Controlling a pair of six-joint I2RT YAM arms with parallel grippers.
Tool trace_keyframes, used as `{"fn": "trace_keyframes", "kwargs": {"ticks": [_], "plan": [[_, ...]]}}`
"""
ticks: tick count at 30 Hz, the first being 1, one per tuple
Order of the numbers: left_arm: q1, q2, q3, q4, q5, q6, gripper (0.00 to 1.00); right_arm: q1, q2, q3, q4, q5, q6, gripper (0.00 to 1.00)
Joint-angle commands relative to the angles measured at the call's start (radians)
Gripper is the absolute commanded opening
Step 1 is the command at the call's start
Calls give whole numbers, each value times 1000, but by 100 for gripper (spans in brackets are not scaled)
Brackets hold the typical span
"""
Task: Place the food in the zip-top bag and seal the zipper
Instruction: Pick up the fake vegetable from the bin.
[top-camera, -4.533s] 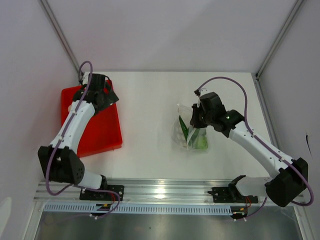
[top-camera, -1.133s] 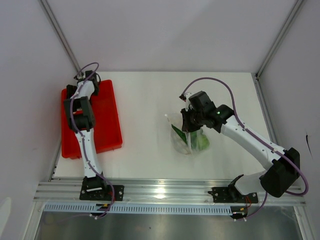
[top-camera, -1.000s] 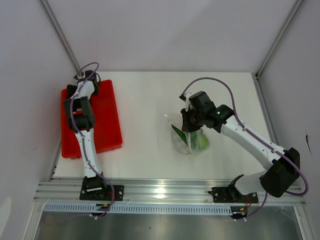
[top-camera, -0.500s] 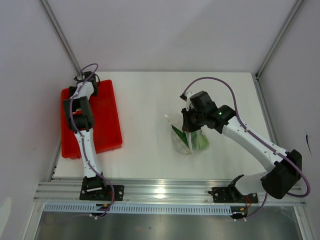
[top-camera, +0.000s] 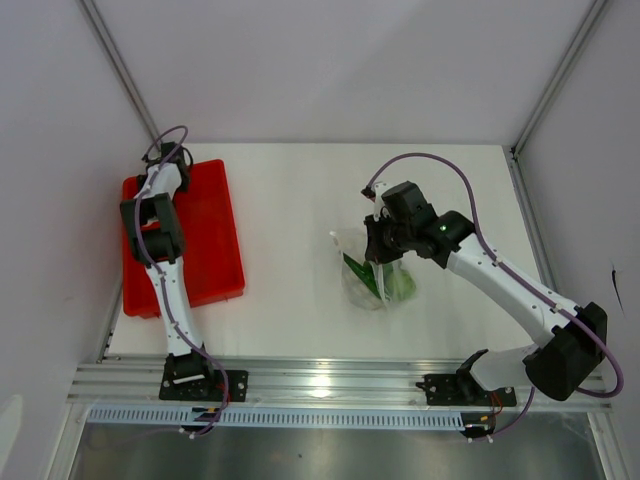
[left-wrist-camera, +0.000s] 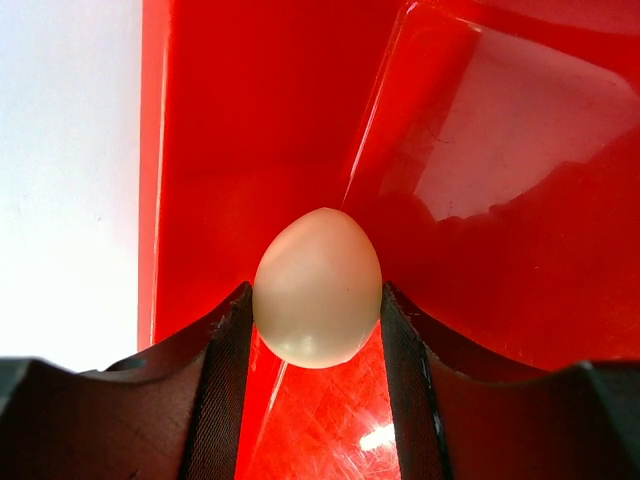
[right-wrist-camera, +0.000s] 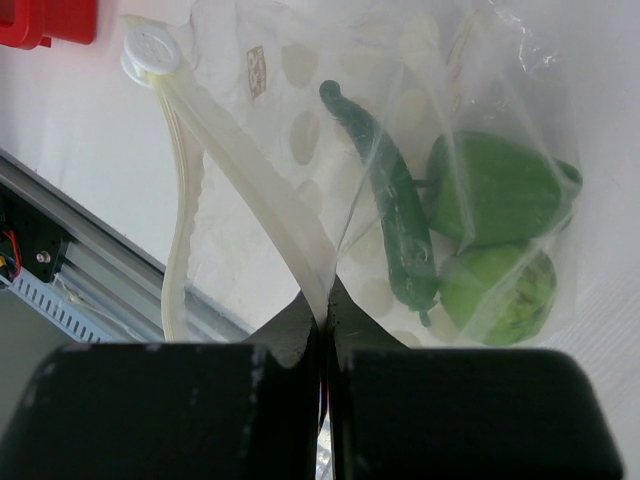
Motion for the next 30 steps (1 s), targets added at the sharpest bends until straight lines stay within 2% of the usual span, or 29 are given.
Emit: {"fn": "trace_keyframes", "kwargs": {"ticks": [1, 6, 11, 13, 15, 18, 26, 27, 30], "plan": [[12, -47, -8, 0, 39, -34, 47, 7, -25, 5, 33, 2, -7, 0], [10, -50, -3, -9, 11, -56, 37, 9, -23, 2, 33, 2, -6, 0], [0, -81, -9, -12, -19, -70, 36, 9, -26, -10, 46, 0, 2, 0], [-2, -93, -8, -17, -12, -77, 28, 10, -29, -13, 49, -1, 5, 0], [-7, -107, -20, -15, -10, -79, 27, 10, -28, -18, 52, -1, 8, 0], [-14, -121, -28, -19, -19, -83, 18, 10, -28, -19, 53, -4, 8, 0], [-69, -152, -28, -55, -50, -134, 6, 12, -31, -13, 63, -1, 21, 0], [-77, -165, -29, -60, -48, -140, 1, 12, -28, -9, 61, 2, 27, 0], [-108, -204, -40, -81, -55, -157, 1, 12, -22, -1, 63, 14, 34, 0]]}}
